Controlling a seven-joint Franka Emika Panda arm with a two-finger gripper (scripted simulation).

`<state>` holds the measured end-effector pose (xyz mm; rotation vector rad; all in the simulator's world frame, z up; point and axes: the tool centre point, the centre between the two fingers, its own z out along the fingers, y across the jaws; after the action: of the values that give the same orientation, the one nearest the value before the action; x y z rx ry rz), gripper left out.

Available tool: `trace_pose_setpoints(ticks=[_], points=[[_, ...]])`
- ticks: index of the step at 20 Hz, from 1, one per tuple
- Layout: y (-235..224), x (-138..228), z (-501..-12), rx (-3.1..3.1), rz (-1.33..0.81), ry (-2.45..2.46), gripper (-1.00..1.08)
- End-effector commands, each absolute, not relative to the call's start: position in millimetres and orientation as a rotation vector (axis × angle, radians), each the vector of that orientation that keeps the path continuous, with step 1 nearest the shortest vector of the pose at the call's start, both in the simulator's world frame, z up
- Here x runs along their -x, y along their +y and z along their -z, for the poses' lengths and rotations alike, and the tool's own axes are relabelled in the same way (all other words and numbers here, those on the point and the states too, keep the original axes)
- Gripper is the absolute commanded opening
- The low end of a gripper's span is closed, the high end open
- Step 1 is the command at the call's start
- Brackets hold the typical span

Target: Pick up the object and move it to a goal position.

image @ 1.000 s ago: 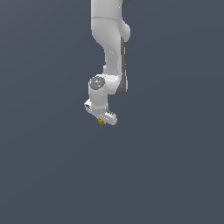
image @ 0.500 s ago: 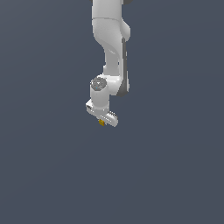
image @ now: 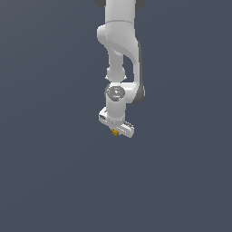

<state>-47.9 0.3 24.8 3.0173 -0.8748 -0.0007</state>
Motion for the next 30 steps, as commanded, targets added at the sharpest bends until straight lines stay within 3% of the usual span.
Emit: trace_pose_setpoints(ticks=[1, 17, 30], points=[[19.6, 33.8, -25.8, -3.017, 0.000, -0.875, -1.00], [127.1, -50.5, -30.2, -3.017, 0.000, -0.875, -1.00], [161.7, -80.6, -31.4, -3.017, 0.000, -0.875, -1.00]])
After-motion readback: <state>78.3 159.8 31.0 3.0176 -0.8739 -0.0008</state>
